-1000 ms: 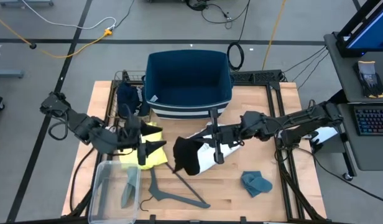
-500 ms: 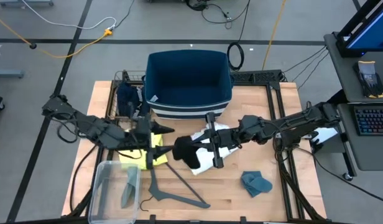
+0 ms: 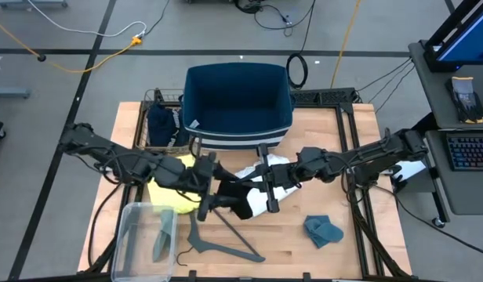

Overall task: Pick & Place Cloths
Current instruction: Put the black sock into the transparent bin

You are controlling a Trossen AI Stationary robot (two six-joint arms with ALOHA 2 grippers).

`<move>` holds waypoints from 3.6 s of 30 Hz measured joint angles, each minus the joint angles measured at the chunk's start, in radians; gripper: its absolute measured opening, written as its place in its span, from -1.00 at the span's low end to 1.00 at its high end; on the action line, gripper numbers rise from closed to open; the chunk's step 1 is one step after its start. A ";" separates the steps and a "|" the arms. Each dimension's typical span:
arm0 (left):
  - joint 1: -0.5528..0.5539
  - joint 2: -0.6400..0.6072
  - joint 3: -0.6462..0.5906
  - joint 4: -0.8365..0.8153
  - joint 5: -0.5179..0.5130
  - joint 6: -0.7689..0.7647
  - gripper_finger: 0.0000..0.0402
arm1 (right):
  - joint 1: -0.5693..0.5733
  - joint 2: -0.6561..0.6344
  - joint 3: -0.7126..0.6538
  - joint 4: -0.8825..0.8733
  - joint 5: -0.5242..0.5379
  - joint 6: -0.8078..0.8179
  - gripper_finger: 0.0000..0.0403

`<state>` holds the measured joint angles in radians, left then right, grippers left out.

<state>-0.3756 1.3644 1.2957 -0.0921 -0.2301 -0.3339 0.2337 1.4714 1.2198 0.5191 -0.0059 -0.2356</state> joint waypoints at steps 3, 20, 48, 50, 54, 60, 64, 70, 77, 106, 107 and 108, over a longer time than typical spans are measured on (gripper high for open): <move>0.019 0.027 0.000 -0.002 0.045 -0.032 0.47 | 0.000 -0.001 0.000 0.002 0.000 0.000 -1.00; 0.110 0.115 0.000 -0.013 0.266 -0.076 -0.76 | 0.004 -0.001 0.000 -0.001 0.001 0.015 -0.97; -0.180 -0.020 0.152 -0.679 0.099 -0.588 -0.99 | 0.017 -0.010 0.000 -0.393 0.061 0.271 -0.09; -0.226 -0.018 0.211 -0.758 0.050 -0.625 -0.99 | 0.017 -0.010 0.000 -0.388 0.062 0.276 -0.08; -0.302 -0.016 0.291 -0.893 -0.025 -0.723 -1.00 | 0.017 -0.010 0.000 -0.389 0.112 0.277 -0.10; -0.422 -0.016 0.370 -1.084 -0.103 -0.889 -1.00 | 0.017 -0.010 0.000 -0.390 0.117 0.315 -0.10; -0.489 -0.015 0.384 -1.178 -0.098 -1.013 -1.00 | 0.017 -0.010 0.000 -0.389 0.118 0.333 -0.10; -0.577 -0.008 0.384 -1.268 -0.042 -1.189 -1.00 | 0.017 -0.010 0.000 -0.387 0.167 0.333 -0.11; -0.651 0.043 0.384 -1.317 0.003 -1.342 -1.00 | 0.015 -0.010 0.000 -0.372 0.166 0.333 -0.11; -0.788 0.381 0.372 -1.296 0.092 -1.634 -1.00 | 0.017 -0.010 0.000 -0.366 0.163 0.355 -0.14; -0.792 0.384 0.361 -1.293 0.092 -1.654 -1.00 | 0.017 -0.010 0.000 -0.366 0.163 0.355 -0.14; -0.795 0.384 0.347 -1.289 0.092 -1.673 -1.00 | 0.017 -0.010 0.000 -0.367 0.163 0.355 -0.14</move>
<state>-1.1710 1.7489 1.6431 -1.3809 -0.1379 -2.0073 0.2504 1.4616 1.2198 0.1526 0.1570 0.1196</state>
